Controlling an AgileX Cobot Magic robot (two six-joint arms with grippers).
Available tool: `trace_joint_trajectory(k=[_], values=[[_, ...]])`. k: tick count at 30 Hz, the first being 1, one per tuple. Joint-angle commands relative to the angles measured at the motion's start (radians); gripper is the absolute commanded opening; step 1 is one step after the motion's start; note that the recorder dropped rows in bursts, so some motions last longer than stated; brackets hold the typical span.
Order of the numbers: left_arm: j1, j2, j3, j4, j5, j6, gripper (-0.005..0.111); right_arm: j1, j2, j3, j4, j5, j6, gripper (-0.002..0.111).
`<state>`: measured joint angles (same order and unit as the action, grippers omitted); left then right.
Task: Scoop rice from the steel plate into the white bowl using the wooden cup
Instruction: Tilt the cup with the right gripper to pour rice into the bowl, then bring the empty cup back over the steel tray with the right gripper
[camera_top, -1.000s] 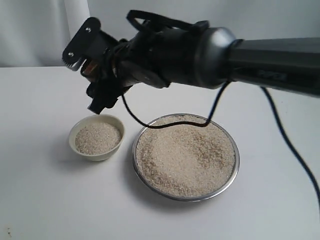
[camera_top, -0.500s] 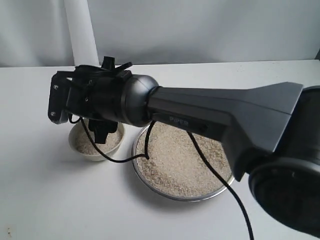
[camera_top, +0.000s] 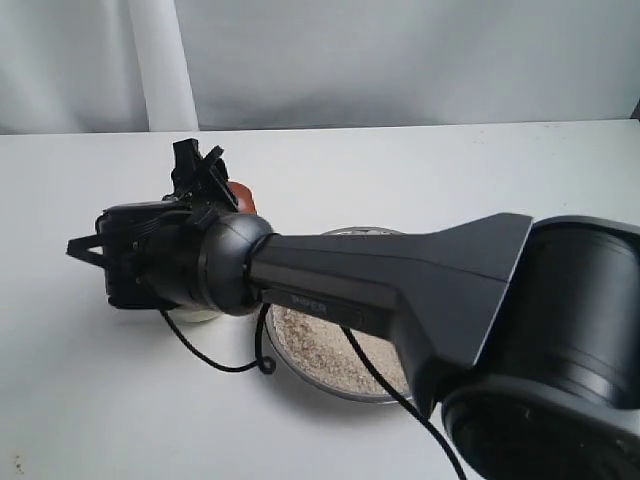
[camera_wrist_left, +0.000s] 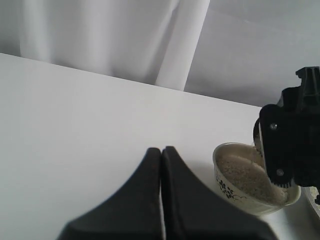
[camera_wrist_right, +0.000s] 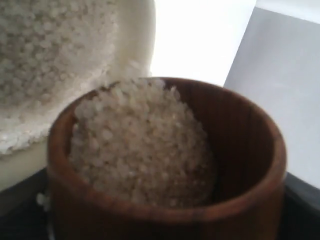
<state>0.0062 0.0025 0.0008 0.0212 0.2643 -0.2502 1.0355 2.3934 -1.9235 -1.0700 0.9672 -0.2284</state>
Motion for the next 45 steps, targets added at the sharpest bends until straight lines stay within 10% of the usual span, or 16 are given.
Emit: trace_joint_trajectory(k=[1,45], values=[[-0.006,-0.003,-0.001,-0.003,0.001,-0.003,0.0,0.016,0.004,-0.009,-0.082,0.047,-0.046,0.0],[-0.006,-0.003,-0.001,-0.003,0.001,-0.003,0.0,0.051,-0.022,-0.009,-0.306,0.171,-0.208,0.0]])
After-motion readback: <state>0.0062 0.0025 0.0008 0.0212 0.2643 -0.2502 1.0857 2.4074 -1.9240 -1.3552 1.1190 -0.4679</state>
